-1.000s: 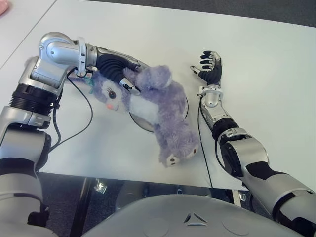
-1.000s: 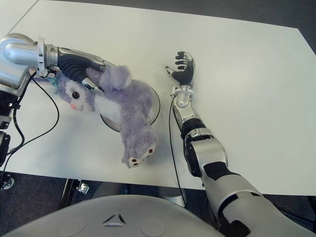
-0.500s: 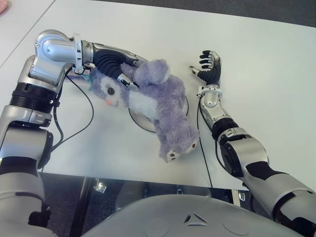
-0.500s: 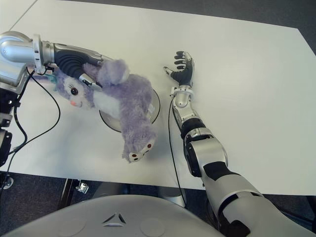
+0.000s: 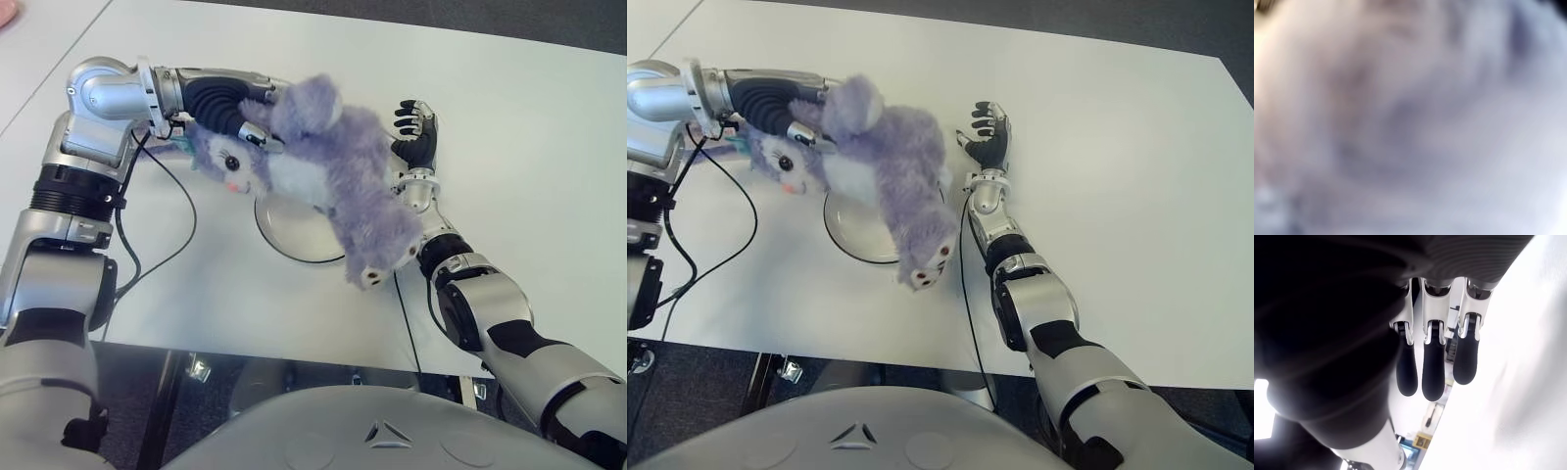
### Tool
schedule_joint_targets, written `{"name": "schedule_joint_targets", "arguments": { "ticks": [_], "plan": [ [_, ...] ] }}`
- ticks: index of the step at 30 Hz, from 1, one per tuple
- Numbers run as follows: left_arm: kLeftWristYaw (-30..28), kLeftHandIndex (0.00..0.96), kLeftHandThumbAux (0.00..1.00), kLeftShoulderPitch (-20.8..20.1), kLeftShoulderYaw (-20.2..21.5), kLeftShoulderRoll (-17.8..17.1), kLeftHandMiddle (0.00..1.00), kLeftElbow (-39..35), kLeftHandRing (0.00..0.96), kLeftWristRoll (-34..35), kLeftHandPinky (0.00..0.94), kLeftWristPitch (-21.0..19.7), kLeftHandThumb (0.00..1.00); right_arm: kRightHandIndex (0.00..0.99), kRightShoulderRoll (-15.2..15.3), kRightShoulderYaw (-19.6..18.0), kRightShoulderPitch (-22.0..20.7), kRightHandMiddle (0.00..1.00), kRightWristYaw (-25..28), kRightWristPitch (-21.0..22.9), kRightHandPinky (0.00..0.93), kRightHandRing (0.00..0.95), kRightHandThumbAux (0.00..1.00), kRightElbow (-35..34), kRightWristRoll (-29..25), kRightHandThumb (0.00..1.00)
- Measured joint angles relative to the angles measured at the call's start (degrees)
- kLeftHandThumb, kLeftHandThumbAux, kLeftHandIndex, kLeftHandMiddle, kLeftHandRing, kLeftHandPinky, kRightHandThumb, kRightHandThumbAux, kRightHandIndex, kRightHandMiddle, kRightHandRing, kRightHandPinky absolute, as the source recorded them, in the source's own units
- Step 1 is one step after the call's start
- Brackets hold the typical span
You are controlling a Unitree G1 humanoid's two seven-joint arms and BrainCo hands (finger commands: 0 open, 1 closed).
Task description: Put the doll into the plate.
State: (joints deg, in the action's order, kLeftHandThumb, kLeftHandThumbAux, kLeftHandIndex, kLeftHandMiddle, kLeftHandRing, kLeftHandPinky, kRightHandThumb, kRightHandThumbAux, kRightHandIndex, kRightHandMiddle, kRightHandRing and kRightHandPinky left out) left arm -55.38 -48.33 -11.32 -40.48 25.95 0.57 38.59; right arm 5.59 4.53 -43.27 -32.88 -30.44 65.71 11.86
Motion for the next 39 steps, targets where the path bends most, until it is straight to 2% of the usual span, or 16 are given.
{"name": "schedule_joint_targets", "arguments": {
  "ticks": [13, 17, 39],
  "plan": [
    [3.6, 0.0, 0.295, 0.2, 1.8, 1.9, 0.0, -0.1, 0.0, 0.0, 0.0, 0.3, 0.385, 0.298, -0.1, 0.8, 0.0, 0.383, -1.3, 0.0, 0.432, 0.428, 0.998, 0.0, 0.3, 0.152],
    [4.6, 0.0, 0.292, 0.3, 1.9, 2.4, 0.0, -0.2, 0.0, -0.2, 0.0, 0.3, 0.369, 0.291, -0.1, 1.2, 0.0, 0.381, -2.0, 0.0, 0.45, 0.431, 0.998, 0.0, 0.7, 0.091],
    [7.0, 0.0, 0.223, 0.4, 1.8, 4.4, 0.0, -0.7, 0.0, -0.6, 0.0, 0.3, 0.375, 0.275, -0.1, 2.2, -0.1, 0.38, -3.5, 0.0, 0.448, 0.422, 0.998, 0.0, 1.5, 0.022]
  ]
}}
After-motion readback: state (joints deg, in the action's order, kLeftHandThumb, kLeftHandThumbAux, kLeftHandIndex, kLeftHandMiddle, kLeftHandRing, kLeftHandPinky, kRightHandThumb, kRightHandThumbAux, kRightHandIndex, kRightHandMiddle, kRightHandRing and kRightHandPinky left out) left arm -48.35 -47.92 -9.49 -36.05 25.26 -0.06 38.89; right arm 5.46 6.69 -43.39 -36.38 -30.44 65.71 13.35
